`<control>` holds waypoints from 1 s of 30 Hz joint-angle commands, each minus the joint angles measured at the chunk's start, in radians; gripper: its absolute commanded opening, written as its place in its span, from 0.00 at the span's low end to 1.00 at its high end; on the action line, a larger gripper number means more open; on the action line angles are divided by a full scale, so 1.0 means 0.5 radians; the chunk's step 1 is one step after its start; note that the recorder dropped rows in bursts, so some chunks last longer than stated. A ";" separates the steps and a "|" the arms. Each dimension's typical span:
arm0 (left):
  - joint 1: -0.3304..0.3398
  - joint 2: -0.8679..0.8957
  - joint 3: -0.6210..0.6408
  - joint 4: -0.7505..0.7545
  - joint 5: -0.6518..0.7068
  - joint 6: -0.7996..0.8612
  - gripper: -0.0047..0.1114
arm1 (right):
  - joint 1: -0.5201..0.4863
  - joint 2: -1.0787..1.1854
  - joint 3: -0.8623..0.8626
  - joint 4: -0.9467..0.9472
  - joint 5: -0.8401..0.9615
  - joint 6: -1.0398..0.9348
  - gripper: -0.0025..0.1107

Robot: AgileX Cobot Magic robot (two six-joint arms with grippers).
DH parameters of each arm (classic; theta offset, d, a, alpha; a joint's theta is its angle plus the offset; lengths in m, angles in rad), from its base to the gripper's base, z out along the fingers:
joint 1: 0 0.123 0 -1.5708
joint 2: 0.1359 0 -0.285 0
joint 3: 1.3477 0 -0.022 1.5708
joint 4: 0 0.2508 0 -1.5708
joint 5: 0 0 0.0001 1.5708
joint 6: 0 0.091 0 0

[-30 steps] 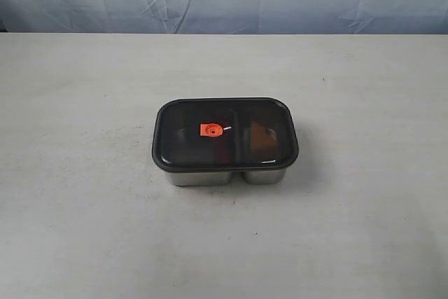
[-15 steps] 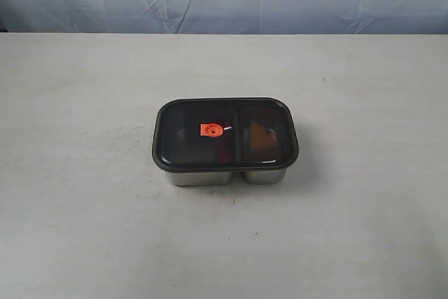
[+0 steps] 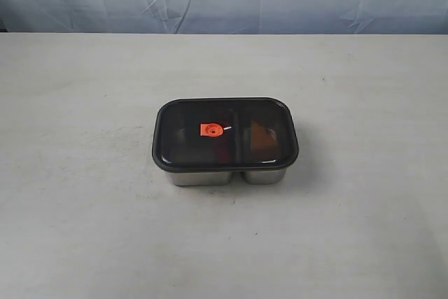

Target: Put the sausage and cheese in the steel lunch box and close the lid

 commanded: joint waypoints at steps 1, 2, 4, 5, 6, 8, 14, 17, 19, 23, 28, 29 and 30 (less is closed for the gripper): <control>0.013 -0.029 0.030 0.009 0.049 -0.019 0.04 | -0.011 -0.012 0.008 -0.002 -0.029 -0.004 0.01; 0.013 -0.029 0.051 0.025 0.039 -0.061 0.04 | -0.011 -0.012 0.008 -0.002 -0.029 -0.004 0.01; 0.013 -0.059 0.115 0.161 0.024 -0.269 0.04 | -0.011 -0.012 0.008 -0.002 -0.029 -0.004 0.01; 0.013 -0.085 0.153 0.285 0.024 -0.428 0.04 | -0.011 -0.012 0.008 -0.002 -0.029 -0.004 0.01; 0.013 -0.109 0.187 0.393 0.020 -0.573 0.04 | -0.011 -0.012 0.008 -0.002 -0.029 -0.004 0.01; 0.013 -0.175 0.280 0.647 0.020 -0.915 0.04 | -0.011 -0.012 0.008 -0.002 -0.029 -0.004 0.01; 0.013 -0.334 0.504 1.008 -0.024 -1.459 0.04 | -0.011 -0.012 0.008 -0.002 -0.024 -0.003 0.01; 0.013 -0.373 0.584 0.984 -0.049 -1.465 0.04 | -0.011 -0.012 0.008 -0.002 -0.024 -0.003 0.01; 0.013 -0.394 0.638 0.962 -0.071 -1.465 0.04 | -0.011 -0.012 0.008 -0.002 -0.024 -0.003 0.01; 0.013 -0.462 0.711 0.924 -0.103 -1.471 0.04 | -0.011 -0.012 0.008 -0.002 -0.024 -0.003 0.01; 0.013 -0.484 0.711 0.940 -0.125 -1.457 0.04 | -0.011 -0.012 0.008 -0.002 -0.024 -0.003 0.01; 0.013 -0.488 0.711 0.943 -0.125 -1.445 0.04 | -0.011 -0.012 0.008 -0.002 -0.024 -0.003 0.01; 0.013 -0.497 0.711 0.943 -0.128 -1.433 0.04 | -0.011 -0.012 0.008 -0.002 -0.024 -0.003 0.01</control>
